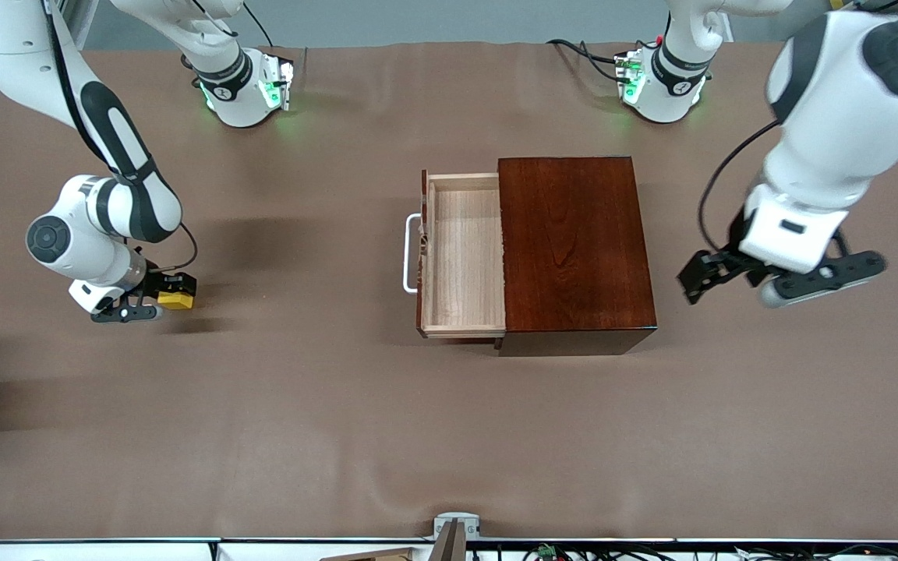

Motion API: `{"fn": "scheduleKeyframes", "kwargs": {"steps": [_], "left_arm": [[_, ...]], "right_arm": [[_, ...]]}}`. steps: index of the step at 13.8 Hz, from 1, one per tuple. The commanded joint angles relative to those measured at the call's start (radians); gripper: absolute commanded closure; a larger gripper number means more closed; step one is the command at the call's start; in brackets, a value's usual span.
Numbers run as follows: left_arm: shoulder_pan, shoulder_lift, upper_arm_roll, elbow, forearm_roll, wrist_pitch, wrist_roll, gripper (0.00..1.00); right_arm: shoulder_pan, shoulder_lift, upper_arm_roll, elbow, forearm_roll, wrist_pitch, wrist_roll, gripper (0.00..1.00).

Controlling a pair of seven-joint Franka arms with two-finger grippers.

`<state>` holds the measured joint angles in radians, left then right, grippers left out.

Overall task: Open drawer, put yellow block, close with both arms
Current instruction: 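Grasp the yellow cube with the right gripper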

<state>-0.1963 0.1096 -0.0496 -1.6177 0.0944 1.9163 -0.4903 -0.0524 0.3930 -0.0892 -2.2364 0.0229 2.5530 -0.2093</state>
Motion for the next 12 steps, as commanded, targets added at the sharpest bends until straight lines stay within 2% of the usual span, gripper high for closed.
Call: {"fn": "scheduleKeyframes", "kwargs": {"steps": [1,2,4,7,9,10,12], "left_arm": [[0.079,-0.097,-0.012,-0.074,-0.013,-0.054,0.151,0.0],[0.095,-0.119,-0.012,-0.082,-0.013,-0.089,0.2,0.0],[0.112,-0.145,-0.012,-0.082,-0.013,-0.167,0.291,0.0],[0.121,-0.172,-0.015,-0.079,-0.018,-0.255,0.381,0.0],[0.121,-0.189,-0.009,-0.077,-0.07,-0.305,0.442,0.0],[0.123,-0.194,-0.001,-0.076,-0.088,-0.325,0.473,0.0],[0.139,-0.2,0.008,-0.071,-0.099,-0.353,0.527,0.0]], "right_arm": [[0.005,-0.009,0.0,0.04,0.009,-0.058,0.024,1.0],[0.002,-0.029,0.0,0.073,0.009,-0.132,0.022,1.0],[0.008,-0.103,-0.001,0.197,0.011,-0.369,0.027,1.0],[0.005,-0.18,-0.001,0.456,0.011,-0.755,0.028,1.0],[0.018,-0.191,0.0,0.634,0.011,-0.958,0.068,1.0],[0.055,-0.184,0.002,0.712,0.012,-1.029,0.132,1.0],[0.15,-0.181,0.0,0.764,0.075,-1.059,0.311,1.0]]}}
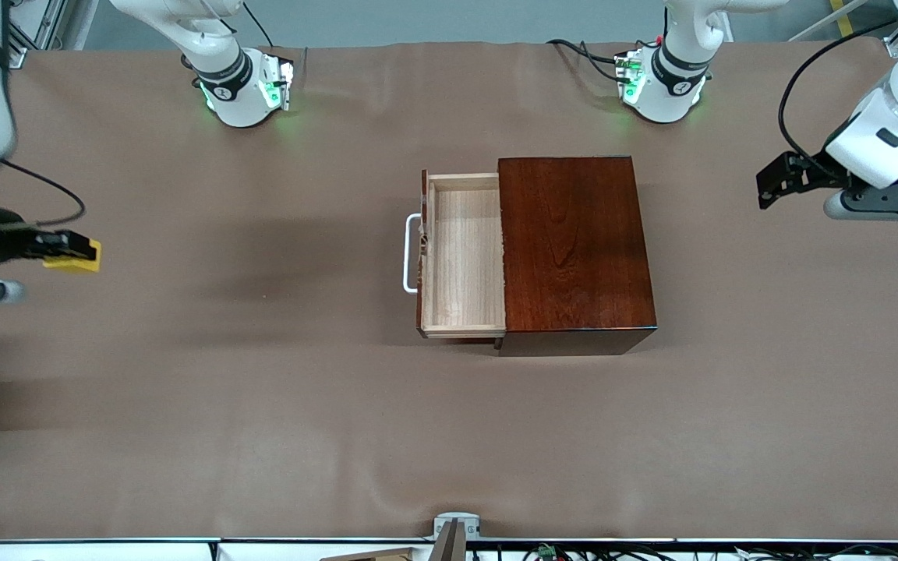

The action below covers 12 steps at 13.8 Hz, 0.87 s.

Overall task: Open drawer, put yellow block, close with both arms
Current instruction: 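Grasp the yellow cube with the right gripper, then carry the yellow cube over the open drawer and lower it inside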

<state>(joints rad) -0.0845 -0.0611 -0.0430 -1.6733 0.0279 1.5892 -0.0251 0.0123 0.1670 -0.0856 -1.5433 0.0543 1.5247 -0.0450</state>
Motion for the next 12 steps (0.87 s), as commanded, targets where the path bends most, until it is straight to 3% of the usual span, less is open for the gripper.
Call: {"fn": "scheduleKeyframes", "kwargs": {"steps": [1,5,9,12], "left_arm": [[0.029,-0.029,0.002,-0.013,-0.033,-0.026,0.062,0.0],[0.037,-0.011,0.005,0.004,-0.039,-0.023,0.045,0.0],[0.035,0.01,0.005,0.049,-0.036,-0.032,0.034,0.0],[0.026,0.024,-0.001,0.055,-0.019,-0.031,0.036,0.0]], "right_arm": [[0.145,0.045,-0.003,0.083,0.085,-0.029,0.251,1.0],[0.441,0.135,-0.005,0.19,0.169,0.044,0.641,1.0],[0.684,0.274,-0.003,0.259,0.188,0.259,0.949,1.0],[0.767,0.376,-0.005,0.275,0.187,0.383,0.961,1.0]]}}
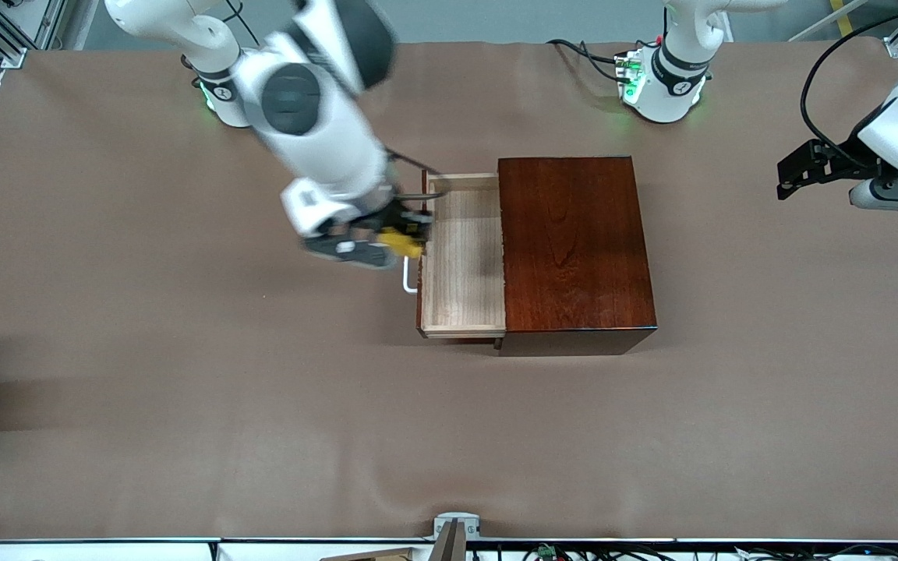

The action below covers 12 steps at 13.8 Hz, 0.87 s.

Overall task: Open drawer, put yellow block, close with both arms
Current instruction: 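Carry the yellow cube over the open drawer and lower it inside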

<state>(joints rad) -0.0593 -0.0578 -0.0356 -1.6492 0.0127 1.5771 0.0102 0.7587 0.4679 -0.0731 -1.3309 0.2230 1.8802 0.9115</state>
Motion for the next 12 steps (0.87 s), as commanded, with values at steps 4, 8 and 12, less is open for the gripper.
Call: {"fn": "scheduleKeyframes", "kwargs": {"steps": [4,8,12], "left_arm": [[0.006,0.022,-0.01,0.035,-0.005,-0.014,-0.001,0.0],[0.006,0.026,-0.01,0.037,-0.005,-0.014,-0.001,0.0],[0.004,0.029,-0.01,0.037,-0.005,-0.016,0.001,0.0]], "right_arm": [[0.028,0.13,-0.019,0.05,0.012,0.124,-0.046,1.0],[0.039,0.187,-0.019,0.022,0.009,0.211,-0.046,1.0],[0.042,0.221,-0.019,0.01,0.01,0.254,-0.046,1.0]]}}
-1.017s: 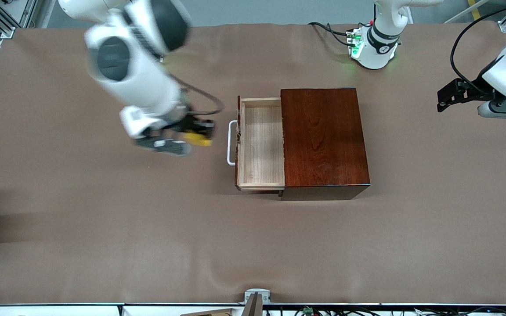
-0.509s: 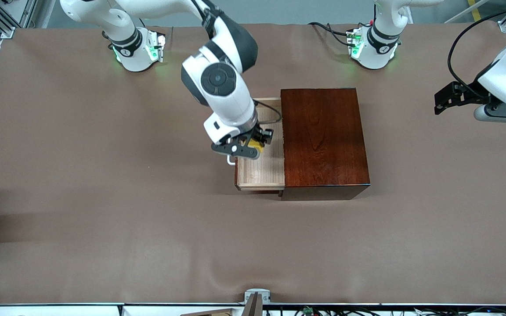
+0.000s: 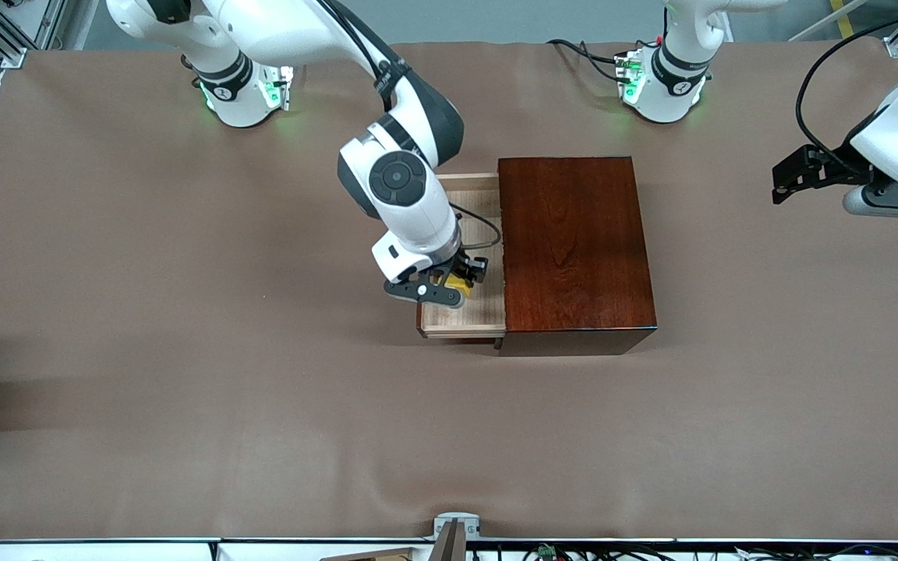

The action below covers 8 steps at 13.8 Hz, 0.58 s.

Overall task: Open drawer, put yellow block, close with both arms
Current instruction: 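Carry the yellow cube over the open drawer and lower it inside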

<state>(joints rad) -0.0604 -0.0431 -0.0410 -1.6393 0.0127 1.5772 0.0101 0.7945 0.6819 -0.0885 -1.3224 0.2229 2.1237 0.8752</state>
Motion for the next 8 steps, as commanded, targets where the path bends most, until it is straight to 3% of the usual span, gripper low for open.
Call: {"fn": "scheduleKeyframes", "kwargs": {"steps": [1,2,3,4,5,8], "left_arm": [[0.005,0.014,-0.005,0.027,-0.005,-0.014,0.001,0.0],[0.005,0.014,-0.005,0.027,-0.005,-0.016,0.001,0.0],[0.004,0.014,-0.005,0.027,-0.005,-0.016,0.001,0.0],[0.004,0.014,-0.005,0.029,-0.005,-0.014,0.001,0.0],[0.004,0.014,-0.005,0.029,-0.005,-0.016,0.001,0.0],[0.004,0.014,-0.005,0.029,-0.005,-0.016,0.001,0.0]], "right_arm": [[0.008,0.011,-0.004,0.002,0.01,0.01,-0.01,1.0],[0.014,0.021,-0.004,0.002,0.01,0.012,-0.009,1.0],[0.014,0.025,-0.004,0.002,0.018,0.012,-0.005,0.83],[0.012,0.027,-0.002,0.003,0.024,0.012,0.001,0.2],[0.011,0.027,-0.002,0.008,0.027,0.01,0.004,0.0],[0.009,0.001,-0.002,0.018,0.053,-0.005,0.013,0.0]]}}
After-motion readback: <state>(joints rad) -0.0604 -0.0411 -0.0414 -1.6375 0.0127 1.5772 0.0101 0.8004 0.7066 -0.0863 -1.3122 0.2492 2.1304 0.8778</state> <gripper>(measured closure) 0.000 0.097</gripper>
